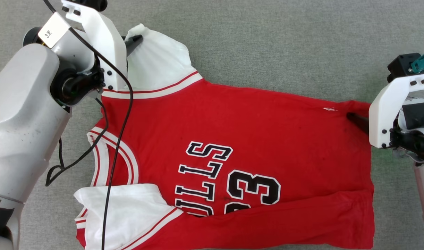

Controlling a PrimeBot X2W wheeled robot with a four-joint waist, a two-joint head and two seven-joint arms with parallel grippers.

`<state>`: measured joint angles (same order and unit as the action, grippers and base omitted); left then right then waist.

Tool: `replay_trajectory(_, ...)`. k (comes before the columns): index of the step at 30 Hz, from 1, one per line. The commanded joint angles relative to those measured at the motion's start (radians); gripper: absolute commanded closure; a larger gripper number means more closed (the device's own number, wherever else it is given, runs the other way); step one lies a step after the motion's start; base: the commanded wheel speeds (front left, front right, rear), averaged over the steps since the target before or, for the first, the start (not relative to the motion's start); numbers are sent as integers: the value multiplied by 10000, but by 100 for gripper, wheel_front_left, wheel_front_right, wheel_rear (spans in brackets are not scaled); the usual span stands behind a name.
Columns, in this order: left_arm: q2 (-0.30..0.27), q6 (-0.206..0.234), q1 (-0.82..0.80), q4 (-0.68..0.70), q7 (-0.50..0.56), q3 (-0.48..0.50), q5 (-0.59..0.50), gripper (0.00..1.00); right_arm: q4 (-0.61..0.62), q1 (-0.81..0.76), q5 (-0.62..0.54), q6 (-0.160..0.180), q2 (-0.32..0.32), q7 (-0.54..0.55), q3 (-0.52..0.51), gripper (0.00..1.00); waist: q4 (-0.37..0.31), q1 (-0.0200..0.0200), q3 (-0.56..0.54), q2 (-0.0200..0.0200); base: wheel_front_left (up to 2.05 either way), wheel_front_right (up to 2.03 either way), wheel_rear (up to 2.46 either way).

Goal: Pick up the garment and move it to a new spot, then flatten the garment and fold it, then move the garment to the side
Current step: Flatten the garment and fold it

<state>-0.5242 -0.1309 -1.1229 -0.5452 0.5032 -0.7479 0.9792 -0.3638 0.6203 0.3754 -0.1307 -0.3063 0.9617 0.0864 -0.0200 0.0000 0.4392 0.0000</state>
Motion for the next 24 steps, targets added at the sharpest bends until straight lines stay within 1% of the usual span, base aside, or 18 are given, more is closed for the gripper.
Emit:
replay_trajectory(1, 10, 5, 26, 33, -94, -46, 46, 100, -745, -718, -122, 1, 365, 580, 342, 89, 43, 0, -6, 0, 0, 0, 0)
replay_trajectory(2, 21, 5, 45, 41, -166, -72, 80, 100, -889, -712, -173, -1, 400, 830, 398, 100, 71, 0, -11, 0, 0, 0, 0)
replay_trajectory(3, 28, 5, 63, 53, -231, -85, 121, 100, -1001, -697, -138, -1, 453, 1010, 355, 100, 94, 0, -22, 0, 0, 0, 0)
replay_trajectory(5, 23, 5, 99, 39, -363, -116, 156, 100, -1017, -533, -55, 1, 441, 1014, 241, 100, 155, 0, -58, 0, 0, 0, 0)
replay_trajectory(8, 43, 4, 194, -17, -641, -100, 288, 100, -872, -284, 79, 2, 353, 752, 2, 100, 226, 0, -221, 0, 0, 0, 0)
replay_trajectory(14, -42, 4, 639, -39, -1368, -128, 441, 100, 294, 53, 279, 2, 245, -217, -591, 100, 335, 0, -733, 0, 0, 0, 0)
replay_trajectory(18, -169, 13, 1273, 126, -2073, -18, 486, 100, 1142, -485, 326, 4, 252, -878, -1003, 100, 461, 0, -1155, 0, 0, 0, 0)
replay_trajectory(21, -306, 134, 1972, 433, -2560, 26, 528, 100, 1757, -1155, 303, 2, 290, -1246, -1266, 100, 579, 0, -1505, 0, 0, 0, 0)
replay_trajectory(24, -471, 353, 2818, 954, -2964, -36, 491, 100, 2269, -2069, 347, 4, 380, -1547, -1497, 100, 716, 0, -1842, 0, 0, 0, 0)
